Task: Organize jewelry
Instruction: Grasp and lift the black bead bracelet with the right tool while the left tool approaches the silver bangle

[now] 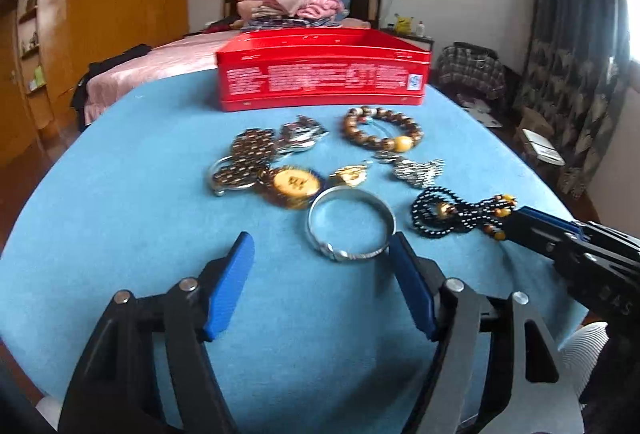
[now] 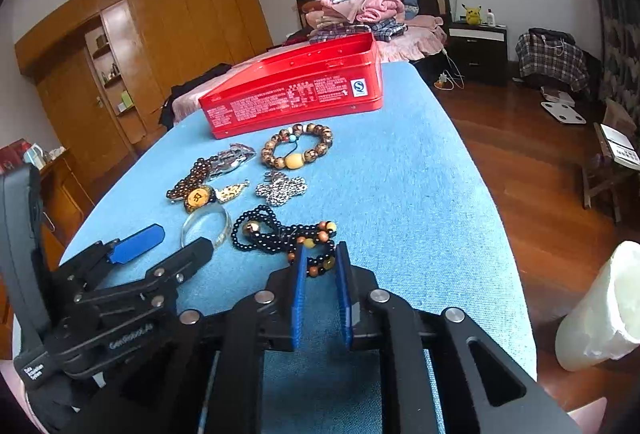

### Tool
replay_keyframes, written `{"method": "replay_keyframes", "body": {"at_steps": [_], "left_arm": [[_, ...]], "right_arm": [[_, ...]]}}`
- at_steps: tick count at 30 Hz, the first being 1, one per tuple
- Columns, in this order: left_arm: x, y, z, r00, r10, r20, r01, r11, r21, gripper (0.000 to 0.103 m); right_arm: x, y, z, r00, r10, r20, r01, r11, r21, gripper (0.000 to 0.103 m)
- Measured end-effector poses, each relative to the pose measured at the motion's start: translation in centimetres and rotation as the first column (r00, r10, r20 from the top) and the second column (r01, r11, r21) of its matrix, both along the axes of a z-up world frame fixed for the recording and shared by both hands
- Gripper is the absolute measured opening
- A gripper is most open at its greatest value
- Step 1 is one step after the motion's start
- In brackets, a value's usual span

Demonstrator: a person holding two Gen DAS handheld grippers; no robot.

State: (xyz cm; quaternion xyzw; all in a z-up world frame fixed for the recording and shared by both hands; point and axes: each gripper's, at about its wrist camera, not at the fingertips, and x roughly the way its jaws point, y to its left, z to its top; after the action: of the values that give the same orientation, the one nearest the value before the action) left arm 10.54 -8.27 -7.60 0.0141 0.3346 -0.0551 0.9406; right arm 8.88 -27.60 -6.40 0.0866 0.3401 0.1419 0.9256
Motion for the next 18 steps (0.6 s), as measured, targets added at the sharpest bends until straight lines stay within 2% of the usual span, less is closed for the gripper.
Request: {"method": "replay_keyframes", "body": {"at_steps": [5,9,14,16,18], "left_arm": [[-0.5,1.9,0.2,0.997,0.075,-0.001,-0.075,0.997,0.017,0.066],[-0.6,3.6,0.5,0.994,0.112,-0.001,-0.112,0.994,0.003,0.066],[-0.4,4.4,0.9,0.996,0.094,0.012,-0.093,0.994,-0.055,0.067],[-0.5,3.9,0.8,0.996,0.086,0.023,-0.085,0.995,-0.043,0.067],[-0.5,3.5,0.7,0.997,0.077,0.031,-0.075,0.996,-0.038,0.067]], "right_arm": [[-0.3,1.7,-0.2,0.996,0.092,-0.004,-0.092,0.996,0.007,0.017],[-0.8,3.4,-0.3,0.981,0.193,-0.004,-0.193,0.981,0.020,0.017],[-1.1,2.5,0.2,0.988,0.153,0.019,-0.154,0.988,0.033,0.019],[-1.3,2.1,0.4,0.992,0.122,0.035,-0.123,0.992,0.028,0.029],[-1.1,2.1,0.4,0.992,0.117,0.038,-0.118,0.993,0.017,0.034]]}}
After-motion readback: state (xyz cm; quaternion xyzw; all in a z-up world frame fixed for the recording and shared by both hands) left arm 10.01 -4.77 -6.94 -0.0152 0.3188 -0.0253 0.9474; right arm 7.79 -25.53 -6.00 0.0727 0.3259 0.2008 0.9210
